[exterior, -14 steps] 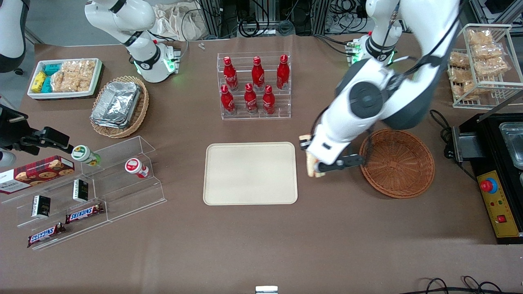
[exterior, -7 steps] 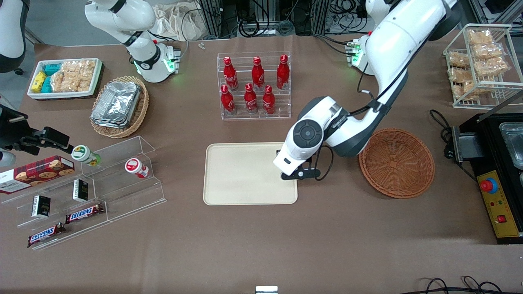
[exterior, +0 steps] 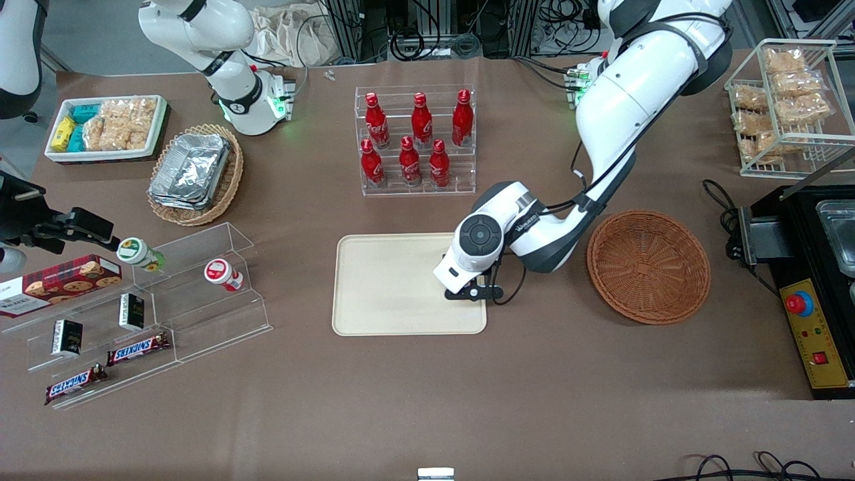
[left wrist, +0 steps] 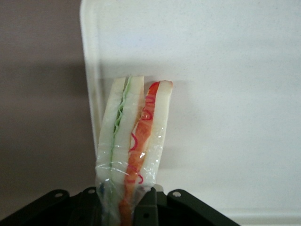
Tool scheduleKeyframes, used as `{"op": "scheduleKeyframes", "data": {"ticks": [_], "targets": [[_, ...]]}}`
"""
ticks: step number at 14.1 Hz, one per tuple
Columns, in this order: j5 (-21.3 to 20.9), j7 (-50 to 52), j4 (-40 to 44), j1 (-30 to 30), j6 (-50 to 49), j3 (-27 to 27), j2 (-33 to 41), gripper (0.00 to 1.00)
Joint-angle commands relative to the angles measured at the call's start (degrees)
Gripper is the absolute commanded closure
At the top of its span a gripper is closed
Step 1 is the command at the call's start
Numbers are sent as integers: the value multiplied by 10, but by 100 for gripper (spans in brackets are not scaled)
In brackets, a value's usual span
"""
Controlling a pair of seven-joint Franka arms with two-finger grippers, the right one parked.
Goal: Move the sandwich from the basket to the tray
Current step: 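Carry the sandwich over the cream tray and lower it, then open the left gripper and withdraw it toward the basket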
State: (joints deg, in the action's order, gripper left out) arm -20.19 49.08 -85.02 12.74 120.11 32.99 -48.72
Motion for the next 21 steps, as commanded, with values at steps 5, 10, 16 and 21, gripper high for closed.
{"op": "scheduleKeyframes", "data": {"ticks": [5, 10, 16, 21], "targets": [[-46, 43, 25, 10, 9, -4, -11, 0], [-39, 45, 48, -2, -31, -3, 64, 0], [46, -28, 43, -167, -175, 8, 237, 0], [118, -221, 28, -241, -256, -60, 320, 0]]}}
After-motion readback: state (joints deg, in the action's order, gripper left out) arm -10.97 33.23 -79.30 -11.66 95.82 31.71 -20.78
